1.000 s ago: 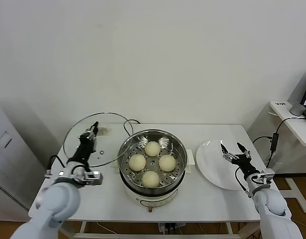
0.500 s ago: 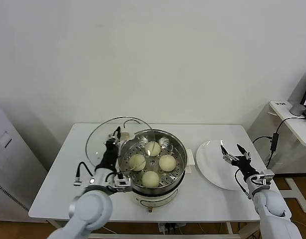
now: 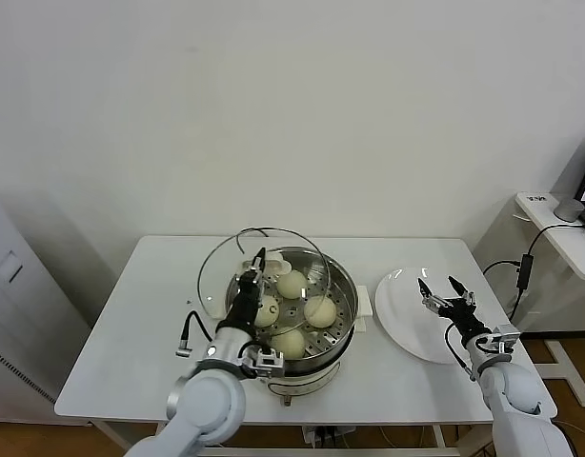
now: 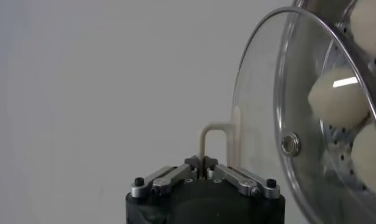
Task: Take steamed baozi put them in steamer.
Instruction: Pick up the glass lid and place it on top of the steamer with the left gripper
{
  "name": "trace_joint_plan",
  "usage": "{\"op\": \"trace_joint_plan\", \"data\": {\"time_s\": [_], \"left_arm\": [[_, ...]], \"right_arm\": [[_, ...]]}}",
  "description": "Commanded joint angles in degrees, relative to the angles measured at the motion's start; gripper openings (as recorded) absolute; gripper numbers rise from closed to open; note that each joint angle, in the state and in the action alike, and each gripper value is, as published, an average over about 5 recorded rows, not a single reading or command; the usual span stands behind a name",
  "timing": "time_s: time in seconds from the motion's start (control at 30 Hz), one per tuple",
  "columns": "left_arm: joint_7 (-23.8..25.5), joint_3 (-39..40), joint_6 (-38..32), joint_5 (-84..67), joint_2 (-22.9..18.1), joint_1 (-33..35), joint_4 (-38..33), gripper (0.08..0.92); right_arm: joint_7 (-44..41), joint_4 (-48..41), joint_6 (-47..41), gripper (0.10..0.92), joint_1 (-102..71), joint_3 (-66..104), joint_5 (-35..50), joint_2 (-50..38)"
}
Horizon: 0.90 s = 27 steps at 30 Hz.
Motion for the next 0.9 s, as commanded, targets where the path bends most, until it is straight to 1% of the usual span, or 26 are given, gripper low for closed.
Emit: {"op": "trace_joint_plan", "data": {"time_s": [0.03,0.27,0.9], "left_arm": [[-0.5,3.4,-0.39,1.27,-1.85,-0.98,1.7,0.105],[-0.43,4.69,-0.18,1.9,-2.95,-1.07,2.95,0.105],[-0.84,5.28,-0.33,3.23,-4.21,0.61,4.79,0.105]], "right_arm": [[-0.05,-0.07,0.03,0.823,-0.08,0.01,-0.03,0.03],[-0.17,-0.13,0.08,0.823,-0.22,0.09,-0.05,0.1],[-0.58,-0.86,0.19,0.823,-0.33,0.21,-0.35,0.66]]}}
